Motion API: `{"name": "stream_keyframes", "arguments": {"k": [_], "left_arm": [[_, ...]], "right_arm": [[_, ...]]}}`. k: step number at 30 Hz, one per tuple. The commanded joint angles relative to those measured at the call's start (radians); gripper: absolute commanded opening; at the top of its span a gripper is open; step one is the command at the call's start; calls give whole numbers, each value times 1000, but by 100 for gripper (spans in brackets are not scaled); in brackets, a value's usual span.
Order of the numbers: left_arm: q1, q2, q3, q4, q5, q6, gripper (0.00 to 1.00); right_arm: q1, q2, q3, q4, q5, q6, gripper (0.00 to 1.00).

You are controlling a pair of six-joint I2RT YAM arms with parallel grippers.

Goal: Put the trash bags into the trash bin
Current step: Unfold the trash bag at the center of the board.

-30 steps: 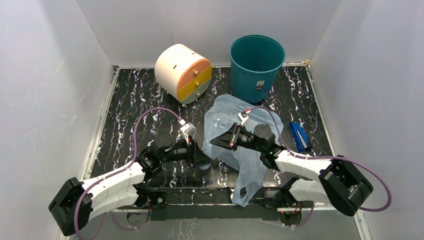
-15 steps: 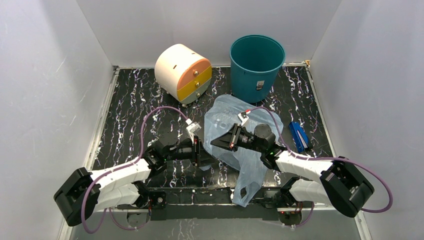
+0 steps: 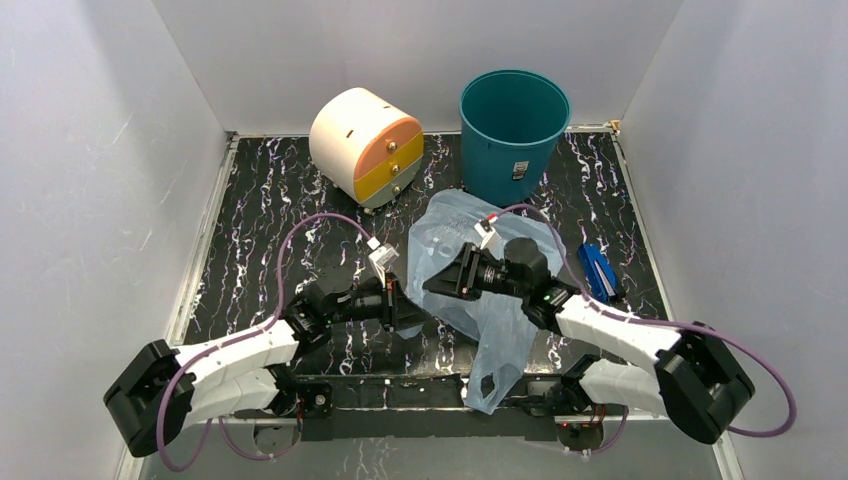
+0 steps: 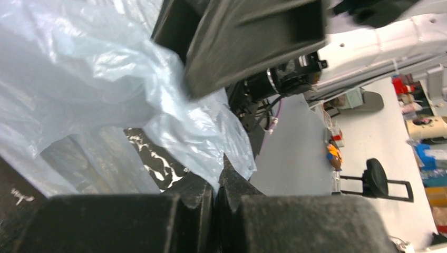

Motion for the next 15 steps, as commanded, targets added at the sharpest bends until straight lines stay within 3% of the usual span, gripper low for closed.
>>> {"name": "stream_keyframes", "arguments": {"k": [1, 5, 7, 11, 15], "left_arm": [[-4, -56, 27, -120, -93, 67, 0], [-4, -85, 30, -201, -151, 101, 0], [-3, -78, 35, -228, -153, 112, 0], [-4, -47, 21, -204, -140, 106, 0], [-3, -28, 15, -197, -137, 103, 0]], "right_arm": [[-15, -126, 224, -529, 168, -352, 51], [-16, -258, 245, -810, 386, -461, 56], [-15, -342, 209, -881, 404, -435, 60], [-15, -490, 85, -903, 210, -339, 62], [-15, -521, 7, -933, -9, -302, 60]]}}
